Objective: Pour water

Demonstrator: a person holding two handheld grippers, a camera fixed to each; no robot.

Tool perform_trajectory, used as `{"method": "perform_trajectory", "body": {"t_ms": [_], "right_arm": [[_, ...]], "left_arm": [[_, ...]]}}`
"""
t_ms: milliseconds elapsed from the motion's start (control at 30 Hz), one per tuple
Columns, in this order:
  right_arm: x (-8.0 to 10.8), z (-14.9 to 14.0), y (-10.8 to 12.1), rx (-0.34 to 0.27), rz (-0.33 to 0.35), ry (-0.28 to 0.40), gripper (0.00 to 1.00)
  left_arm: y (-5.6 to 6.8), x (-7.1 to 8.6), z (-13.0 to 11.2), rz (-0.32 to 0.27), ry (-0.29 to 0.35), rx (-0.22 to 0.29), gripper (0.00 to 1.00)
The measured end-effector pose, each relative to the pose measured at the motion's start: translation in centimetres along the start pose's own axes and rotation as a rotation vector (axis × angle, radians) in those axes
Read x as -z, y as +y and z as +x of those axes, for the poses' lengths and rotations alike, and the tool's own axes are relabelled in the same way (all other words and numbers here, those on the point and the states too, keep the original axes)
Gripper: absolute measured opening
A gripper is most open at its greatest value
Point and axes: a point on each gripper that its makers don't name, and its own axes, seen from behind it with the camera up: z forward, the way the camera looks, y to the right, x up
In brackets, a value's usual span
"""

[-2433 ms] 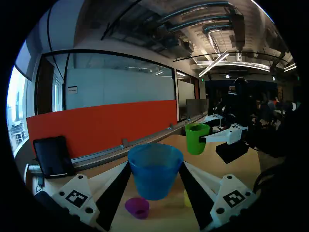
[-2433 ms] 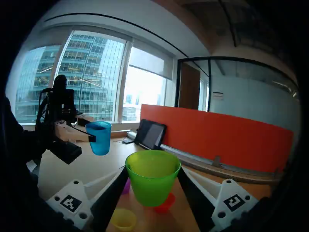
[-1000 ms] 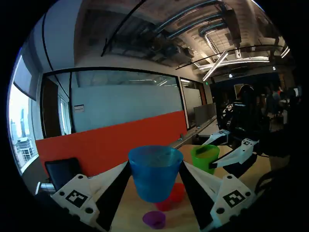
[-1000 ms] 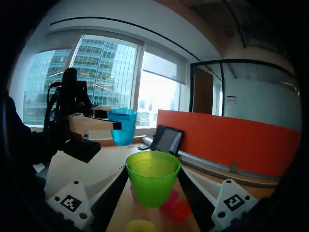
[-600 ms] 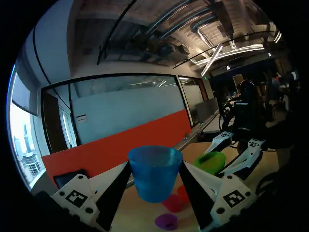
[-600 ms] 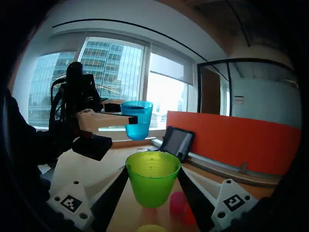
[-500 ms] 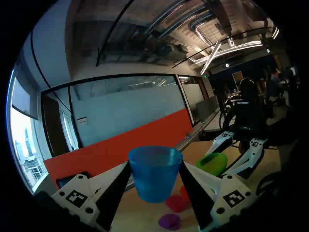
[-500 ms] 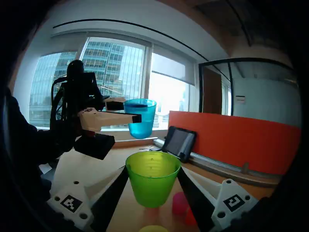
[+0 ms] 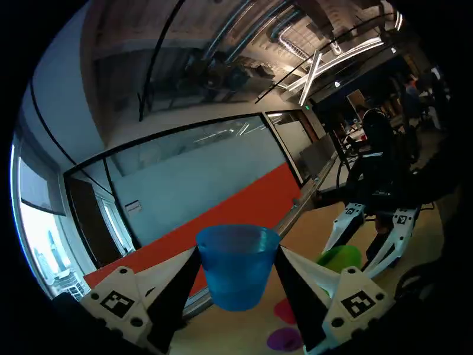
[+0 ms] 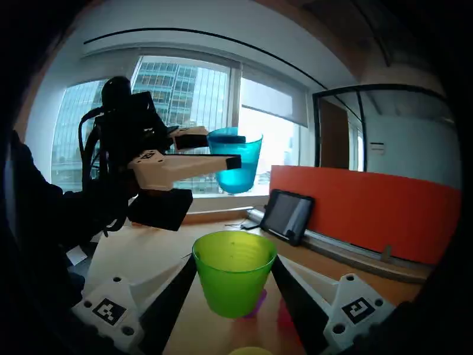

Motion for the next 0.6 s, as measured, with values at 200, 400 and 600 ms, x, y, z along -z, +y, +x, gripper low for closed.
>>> {"method": "perform_trajectory", "body": {"t_ms": [200,400,600], "right_arm": [[-0.2,-0.4,-0.4,-0.002,0.013,-0.005,0.91],[-0.4,-0.5,-0.3,-0.005,0.017,-0.008,0.91],[-0.6,-0.7,-0.2,-0.006,0.016,-0.012,0.91]], "left_arm": [[-0.3,-0.2,0.6,0.008,-0.002,-0.073,0.85],[-0.3,-0.2,1.0,0.014,-0.012,-0.159,0.85],[-0.2,0.0,1.7,0.028,-0.012,-0.244,0.85]]}}
